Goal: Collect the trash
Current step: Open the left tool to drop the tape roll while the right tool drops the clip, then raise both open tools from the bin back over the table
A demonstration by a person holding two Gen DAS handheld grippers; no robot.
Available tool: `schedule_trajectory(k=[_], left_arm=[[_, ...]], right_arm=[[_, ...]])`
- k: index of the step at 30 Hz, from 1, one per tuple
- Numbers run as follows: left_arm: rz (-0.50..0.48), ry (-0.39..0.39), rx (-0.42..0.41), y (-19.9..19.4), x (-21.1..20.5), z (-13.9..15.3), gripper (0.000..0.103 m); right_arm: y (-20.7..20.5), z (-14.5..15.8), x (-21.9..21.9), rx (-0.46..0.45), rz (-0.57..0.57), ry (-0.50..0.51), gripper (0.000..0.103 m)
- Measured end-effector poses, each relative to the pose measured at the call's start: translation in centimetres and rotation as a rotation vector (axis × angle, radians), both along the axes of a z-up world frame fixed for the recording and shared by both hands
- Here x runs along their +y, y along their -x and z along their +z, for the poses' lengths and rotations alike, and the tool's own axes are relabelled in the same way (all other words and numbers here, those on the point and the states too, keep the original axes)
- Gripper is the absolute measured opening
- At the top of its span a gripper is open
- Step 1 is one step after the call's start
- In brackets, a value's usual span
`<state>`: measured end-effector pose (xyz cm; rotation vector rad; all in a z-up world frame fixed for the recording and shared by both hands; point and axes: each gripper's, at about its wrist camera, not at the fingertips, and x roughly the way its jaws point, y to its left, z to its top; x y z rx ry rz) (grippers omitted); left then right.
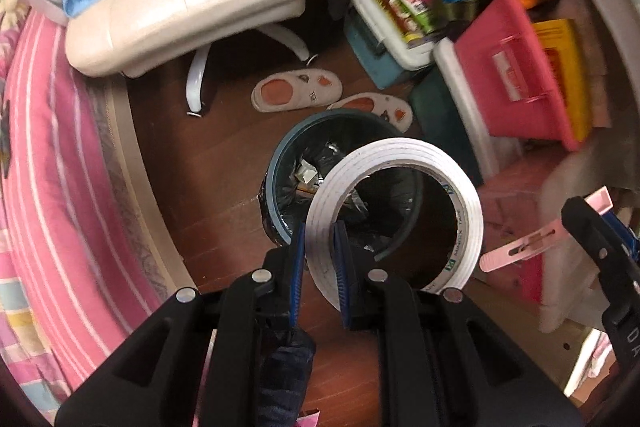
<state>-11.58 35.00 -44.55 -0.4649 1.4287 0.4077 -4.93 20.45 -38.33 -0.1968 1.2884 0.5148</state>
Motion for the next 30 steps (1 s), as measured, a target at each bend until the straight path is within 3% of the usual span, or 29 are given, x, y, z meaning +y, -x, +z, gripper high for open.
schedule_trajectory(k=[10,17,18,20,24,27,30], left_arm=[[0.013,0.007,0.024,-0.8,1.1,-11.2,0.015],[0.006,0.005,0.040,-1.4,1.7,-17.2,0.015],[0.004,0.007,0.041,-1.6,1.8,-17.6,0.015],[-0.006,0.008,0.041,-1.9,1.7,-18.4,0.018],[-0.008,0.015,0.036,-2.4,2.0,-18.9,0.029],[-0.015,0.010,0.027,-2.8,2.2,-18.5,0.043],[-0.017,0.008,0.021,-3.2,2.2,-17.6,0.049]], right_arm=[[-0.7,-11.7,1.7,0.025,0.049,0.025,0.032],[-1.0,-18.4,2.2,0.041,0.066,0.036,0.032],[-1.1,-18.9,2.4,0.044,0.068,0.036,0.032],[-1.1,-19.9,2.6,0.052,0.078,0.029,0.044],[-1.2,-20.5,2.9,0.049,0.087,0.026,0.057],[-1.4,-20.2,2.8,0.049,0.084,0.025,0.058],[-1.6,-19.6,2.7,0.048,0.077,0.025,0.060]])
